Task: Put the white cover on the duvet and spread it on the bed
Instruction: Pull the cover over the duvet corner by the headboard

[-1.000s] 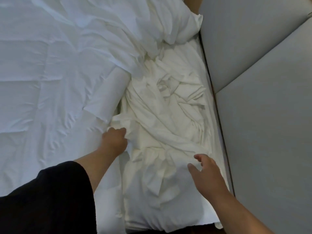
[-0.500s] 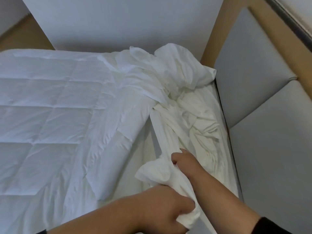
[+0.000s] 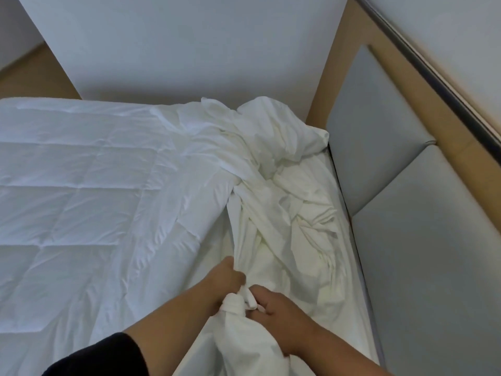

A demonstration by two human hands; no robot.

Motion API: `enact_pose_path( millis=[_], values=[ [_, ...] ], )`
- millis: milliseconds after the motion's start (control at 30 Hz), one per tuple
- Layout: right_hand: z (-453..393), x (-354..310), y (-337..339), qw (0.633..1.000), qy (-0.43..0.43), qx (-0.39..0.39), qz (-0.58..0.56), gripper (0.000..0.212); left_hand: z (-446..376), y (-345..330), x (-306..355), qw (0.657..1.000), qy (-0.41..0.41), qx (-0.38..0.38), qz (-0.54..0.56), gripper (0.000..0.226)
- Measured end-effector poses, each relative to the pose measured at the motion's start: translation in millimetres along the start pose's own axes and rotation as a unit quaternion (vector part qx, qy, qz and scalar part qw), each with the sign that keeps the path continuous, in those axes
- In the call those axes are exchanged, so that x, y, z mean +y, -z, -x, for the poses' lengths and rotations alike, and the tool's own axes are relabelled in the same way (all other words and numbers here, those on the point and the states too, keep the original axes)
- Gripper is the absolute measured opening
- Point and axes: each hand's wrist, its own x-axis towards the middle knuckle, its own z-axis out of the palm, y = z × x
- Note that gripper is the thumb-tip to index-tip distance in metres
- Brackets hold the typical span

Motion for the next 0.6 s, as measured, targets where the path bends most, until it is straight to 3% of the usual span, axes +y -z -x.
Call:
enact_pose_path(
  millis=[67,133,200,300,367,400,500,600],
  values=[
    [-12.1,18.2,7.2,0.996,-0.042,0.045,-0.069,0.018,-0.2,4.5,-10.8,1.000,0.003,0.009,0.008,0.033],
    [-40.2,43.2,20.2,0.975,-0.059,0.181,-0.113,0.011,4.7,13.3,-15.0,1.000,-0.001,0.001,-0.020,0.031],
    [-78.6,65.8,35.5,0.955,-0.104,0.267,-0.078,0.038,9.1,18.9,-20.8,1.000,-0.006,0.010,-0.027,0.032],
    [-133.6,88.5,47.6,0.955,-0.188,0.230,0.019,0.090,22.2,19.4,-16.6,1.000,-0.001,0.015,0.012,0.035],
    [-159.4,99.3,44.0,0.959,-0.212,0.183,0.041,0.103,26.6,21.8,-14.8,1.000,-0.006,0.019,0.007,0.036],
    [-168.6,105.2,41.1,0.962,-0.212,0.173,0.031,0.095,29.5,24.3,-14.0,1.000,-0.005,0.025,0.005,0.034],
    [-179.7,106.1,37.3,0.951,-0.192,0.239,-0.044,0.032,31.2,32.4,-20.9,0.999,0.008,0.046,-0.014,0.028],
    [-167.2,74.8,45.1,0.917,-0.136,0.326,-0.188,0.016,31.5,36.7,-31.8,0.997,0.026,0.054,-0.048,0.033]
  ],
)
